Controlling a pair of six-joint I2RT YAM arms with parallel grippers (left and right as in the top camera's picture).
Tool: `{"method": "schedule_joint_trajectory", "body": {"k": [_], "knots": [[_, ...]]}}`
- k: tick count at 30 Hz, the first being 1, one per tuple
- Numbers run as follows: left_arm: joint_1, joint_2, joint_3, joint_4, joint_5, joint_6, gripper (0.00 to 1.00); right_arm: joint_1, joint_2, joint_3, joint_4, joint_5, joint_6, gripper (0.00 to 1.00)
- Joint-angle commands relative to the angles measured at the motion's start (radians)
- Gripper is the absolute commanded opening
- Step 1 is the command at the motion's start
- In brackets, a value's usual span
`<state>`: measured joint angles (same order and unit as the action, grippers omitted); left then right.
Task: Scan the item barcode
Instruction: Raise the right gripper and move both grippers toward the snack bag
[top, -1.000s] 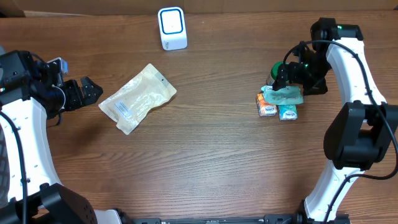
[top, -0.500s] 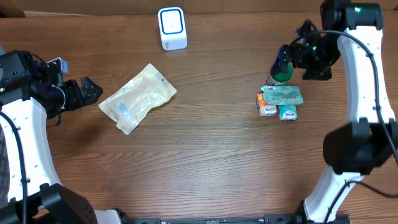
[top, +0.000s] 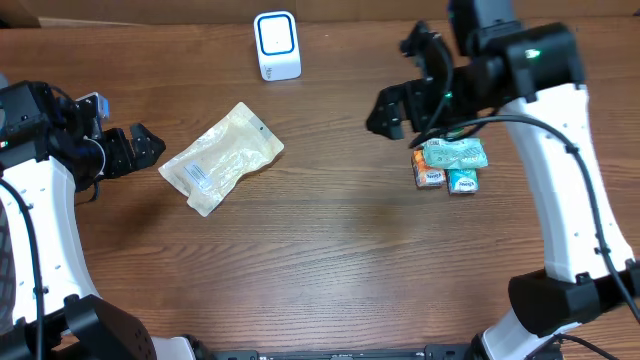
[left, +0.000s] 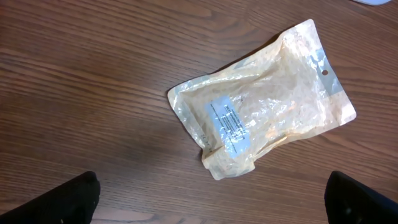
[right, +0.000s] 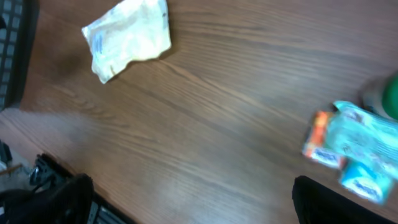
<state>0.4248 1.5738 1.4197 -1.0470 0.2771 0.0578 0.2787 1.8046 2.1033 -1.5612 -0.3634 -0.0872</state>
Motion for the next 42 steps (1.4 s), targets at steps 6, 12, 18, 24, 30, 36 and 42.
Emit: {"method": "schedule_joint_trajectory", "body": {"k": [6,12,18,24,30,36,42], "knots": [[-0.007,-0.008,0.002,0.022,0.018,-0.036,1.0,0.034,0.01,-0.295,0.275,-0.005,0.14,1.0],[-0.007,-0.008,0.002,0.042,0.038,-0.146,1.0,0.032,0.01,-0.43,0.361,0.061,0.14,1.0],[-0.008,-0.008,0.002,0.106,0.038,-0.177,0.9,0.032,0.01,-0.449,0.367,0.122,0.14,1.0],[-0.05,0.024,0.002,0.176,0.029,-0.124,0.07,0.032,0.01,-0.449,0.37,0.155,0.14,1.0],[-0.117,0.101,0.002,0.266,-0.12,-0.071,0.04,0.032,0.011,-0.457,0.357,0.165,0.14,1.0],[-0.114,0.193,0.002,0.33,-0.158,0.045,0.04,0.033,0.011,-0.488,0.381,0.16,0.14,1.0],[-0.122,0.3,0.002,0.383,-0.153,0.1,0.05,0.035,0.011,-0.545,0.435,0.123,0.14,1.0]]}}
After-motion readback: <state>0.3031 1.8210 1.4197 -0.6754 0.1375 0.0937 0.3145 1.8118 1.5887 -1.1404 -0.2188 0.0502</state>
